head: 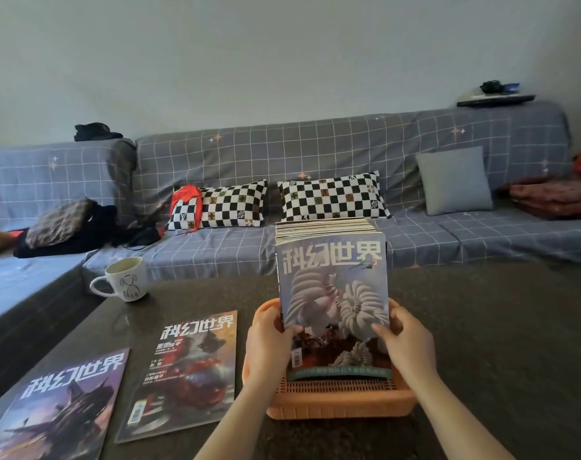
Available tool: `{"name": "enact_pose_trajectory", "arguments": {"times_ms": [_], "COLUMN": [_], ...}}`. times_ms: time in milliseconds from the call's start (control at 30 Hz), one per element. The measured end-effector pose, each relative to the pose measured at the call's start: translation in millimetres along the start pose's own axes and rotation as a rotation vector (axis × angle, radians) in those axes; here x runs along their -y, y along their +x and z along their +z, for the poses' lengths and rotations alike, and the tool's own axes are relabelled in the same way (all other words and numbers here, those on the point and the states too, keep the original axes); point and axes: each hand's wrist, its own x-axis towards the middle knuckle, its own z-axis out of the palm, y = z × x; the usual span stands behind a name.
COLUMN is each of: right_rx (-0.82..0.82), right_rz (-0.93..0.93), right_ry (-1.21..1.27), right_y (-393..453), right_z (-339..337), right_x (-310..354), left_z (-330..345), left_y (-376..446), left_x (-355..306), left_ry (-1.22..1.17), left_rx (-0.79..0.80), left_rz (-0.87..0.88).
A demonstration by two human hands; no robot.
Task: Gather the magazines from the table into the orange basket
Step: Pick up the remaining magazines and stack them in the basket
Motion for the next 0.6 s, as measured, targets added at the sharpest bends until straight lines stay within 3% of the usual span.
{"name": "enact_pose_trajectory", "arguments": {"times_ms": [433,600], "right_rx": [-0.018,0.148], "right_rz": [0.084,0.043], "right_ry": [-0.031,-0.015], "right_y": [2.4,4.6], "right_z": [7.0,3.5], "right_x": [-5.1,-0.4], "left_z": [9.5,14.3], "left_y": [0.9,5.1], "left_x": [14.3,12.2], "left_ry": [0.089,0.073], "left_rx": [-0.057,0.107], "left_rz": [-0.097,0.002]}}
